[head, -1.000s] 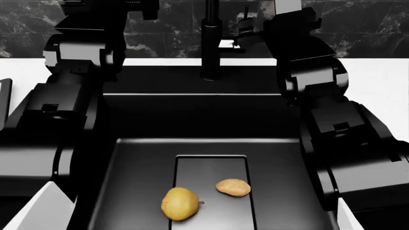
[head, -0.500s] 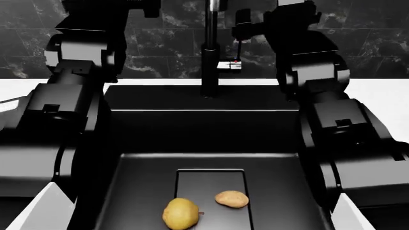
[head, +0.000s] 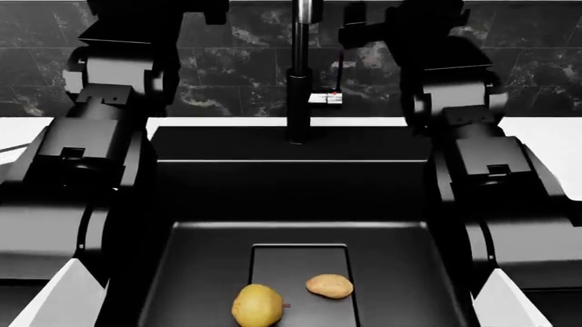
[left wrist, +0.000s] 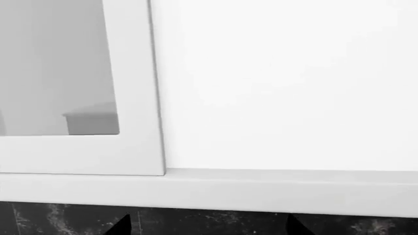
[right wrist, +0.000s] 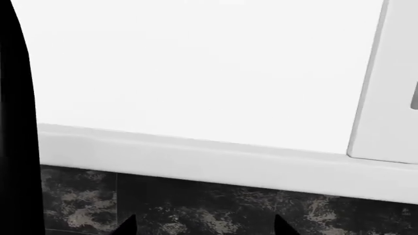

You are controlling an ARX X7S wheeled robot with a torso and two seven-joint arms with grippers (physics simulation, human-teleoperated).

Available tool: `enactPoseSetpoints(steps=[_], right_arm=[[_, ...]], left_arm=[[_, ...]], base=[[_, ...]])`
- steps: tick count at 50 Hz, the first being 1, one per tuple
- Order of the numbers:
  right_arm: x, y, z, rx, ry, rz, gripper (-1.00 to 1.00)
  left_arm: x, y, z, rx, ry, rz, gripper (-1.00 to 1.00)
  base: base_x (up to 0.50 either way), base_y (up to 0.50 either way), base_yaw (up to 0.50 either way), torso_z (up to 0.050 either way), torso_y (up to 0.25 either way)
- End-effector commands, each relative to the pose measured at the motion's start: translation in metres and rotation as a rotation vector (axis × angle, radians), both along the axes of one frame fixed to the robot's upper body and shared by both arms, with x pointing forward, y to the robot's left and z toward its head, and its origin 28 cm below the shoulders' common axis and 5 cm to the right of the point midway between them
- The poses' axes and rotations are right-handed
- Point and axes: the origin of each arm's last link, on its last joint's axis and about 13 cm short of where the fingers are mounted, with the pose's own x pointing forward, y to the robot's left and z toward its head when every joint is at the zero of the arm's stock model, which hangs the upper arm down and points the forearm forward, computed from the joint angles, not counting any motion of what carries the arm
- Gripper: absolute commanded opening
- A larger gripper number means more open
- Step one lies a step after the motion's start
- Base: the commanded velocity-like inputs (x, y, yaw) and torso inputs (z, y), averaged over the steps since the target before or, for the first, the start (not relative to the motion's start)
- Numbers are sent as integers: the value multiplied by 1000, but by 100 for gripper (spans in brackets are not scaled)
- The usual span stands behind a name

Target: Pick up the fruits and vegetables and place them in the sink. Turn on the sink faucet to wash them. Then turn the sink off and put them in the tray.

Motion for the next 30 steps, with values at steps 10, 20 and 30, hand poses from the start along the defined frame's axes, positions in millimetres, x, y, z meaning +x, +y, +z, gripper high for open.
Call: enactPoseSetpoints(steps=[10, 20, 30], right_arm=[[-21, -53, 74, -144, 24, -181, 100], [-91, -74, 96, -353, 99, -183, 100], [-168, -74, 104, -639, 223, -118, 100]], left_arm=[[-2, 11, 15, 5, -36, -49, 100], [-11, 23, 48, 22, -6, -227, 100], [-72, 38, 58, 213, 57, -418, 100]], base=[[0, 0, 0, 0, 0], [0, 0, 0, 0, 0], [0, 0, 0, 0, 0]])
